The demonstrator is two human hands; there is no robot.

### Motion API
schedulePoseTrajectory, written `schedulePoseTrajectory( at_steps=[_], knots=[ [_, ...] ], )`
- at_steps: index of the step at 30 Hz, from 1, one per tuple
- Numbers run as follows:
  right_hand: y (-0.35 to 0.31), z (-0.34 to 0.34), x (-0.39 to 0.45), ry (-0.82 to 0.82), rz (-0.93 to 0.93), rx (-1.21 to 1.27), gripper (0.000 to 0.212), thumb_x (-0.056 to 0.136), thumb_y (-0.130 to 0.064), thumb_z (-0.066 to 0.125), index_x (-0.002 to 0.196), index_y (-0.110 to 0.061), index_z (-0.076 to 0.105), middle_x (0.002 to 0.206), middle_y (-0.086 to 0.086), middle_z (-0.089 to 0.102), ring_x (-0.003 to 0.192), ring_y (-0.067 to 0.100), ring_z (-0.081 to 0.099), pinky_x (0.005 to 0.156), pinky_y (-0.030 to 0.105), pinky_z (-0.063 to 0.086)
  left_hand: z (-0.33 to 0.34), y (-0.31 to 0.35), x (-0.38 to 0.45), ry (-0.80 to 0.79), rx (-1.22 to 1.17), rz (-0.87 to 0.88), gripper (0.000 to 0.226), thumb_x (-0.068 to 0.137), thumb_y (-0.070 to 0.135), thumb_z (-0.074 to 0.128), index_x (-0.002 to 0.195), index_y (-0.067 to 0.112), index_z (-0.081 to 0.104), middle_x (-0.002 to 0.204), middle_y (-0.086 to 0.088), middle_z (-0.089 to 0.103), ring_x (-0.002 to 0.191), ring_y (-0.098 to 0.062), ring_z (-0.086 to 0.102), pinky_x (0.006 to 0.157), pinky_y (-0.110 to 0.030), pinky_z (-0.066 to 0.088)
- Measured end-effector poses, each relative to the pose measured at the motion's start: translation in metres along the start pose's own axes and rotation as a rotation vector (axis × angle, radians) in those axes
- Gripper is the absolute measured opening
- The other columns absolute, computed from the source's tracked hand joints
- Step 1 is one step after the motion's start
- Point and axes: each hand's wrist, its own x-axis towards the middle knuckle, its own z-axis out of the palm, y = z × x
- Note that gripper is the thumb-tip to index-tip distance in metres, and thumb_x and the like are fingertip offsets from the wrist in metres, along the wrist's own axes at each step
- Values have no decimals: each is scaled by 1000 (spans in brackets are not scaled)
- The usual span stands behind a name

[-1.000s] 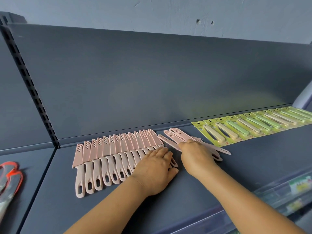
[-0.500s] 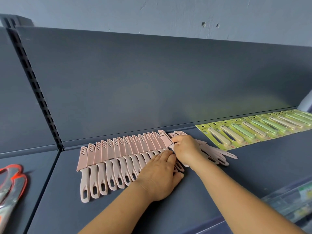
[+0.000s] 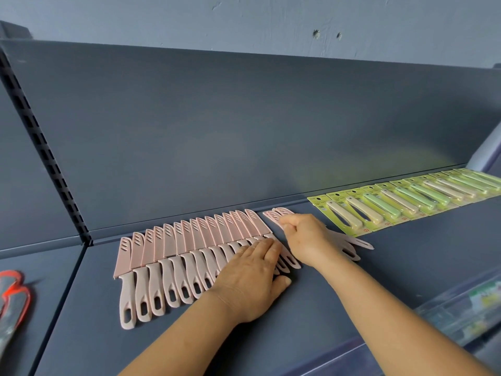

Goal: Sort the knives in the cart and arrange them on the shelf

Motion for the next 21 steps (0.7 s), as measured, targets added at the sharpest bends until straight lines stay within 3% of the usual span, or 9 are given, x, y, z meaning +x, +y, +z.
schedulePoseTrajectory(
  at_steps=[5, 8, 15, 18, 21],
  knots=[
    [30, -8, -9, 1, -30, -221, 33, 97, -18, 44, 126, -24, 60, 126, 4, 55, 114, 25, 50, 86, 33, 49, -4, 3, 8, -79, 50, -5, 63, 100, 48, 28, 153, 19, 9, 161, 0, 4, 147, -17, 2, 118, -30, -2],
    [39, -4, -12, -29, -68, -302, 34, 95, -20, 48, 127, -24, 59, 130, 4, 51, 119, 24, 45, 89, 31, 44, -3, 6, 13, -91, 67, 3, 61, 100, 48, 29, 152, 18, 15, 160, -1, 10, 147, -17, 8, 118, -30, 0],
    [34, -1, -12, -32, -108, -294, 32, 96, -18, 47, 125, -25, 60, 126, 2, 52, 113, 23, 52, 71, 24, 35, 3, 8, 13, -42, 83, 14, 58, 99, 47, 29, 148, 16, 24, 155, 1, 22, 142, -17, 21, 116, -27, 8],
    [28, 5, -7, -31, -103, -238, 29, 93, -13, 47, 114, -21, 66, 117, 6, 58, 103, 26, 56, 75, 28, 47, 3, 9, 12, -39, 69, 9, 57, 100, 45, 30, 148, 16, 24, 155, 1, 21, 142, -17, 19, 116, -27, 6],
    [17, 5, -5, -40, -97, -255, 18, 91, -11, 46, 90, -15, 63, 99, 6, 58, 84, 24, 50, 53, 25, 32, 3, 9, 12, -36, 62, 4, 58, 100, 45, 29, 149, 15, 22, 155, 0, 20, 143, -17, 17, 116, -27, 5]
  ],
)
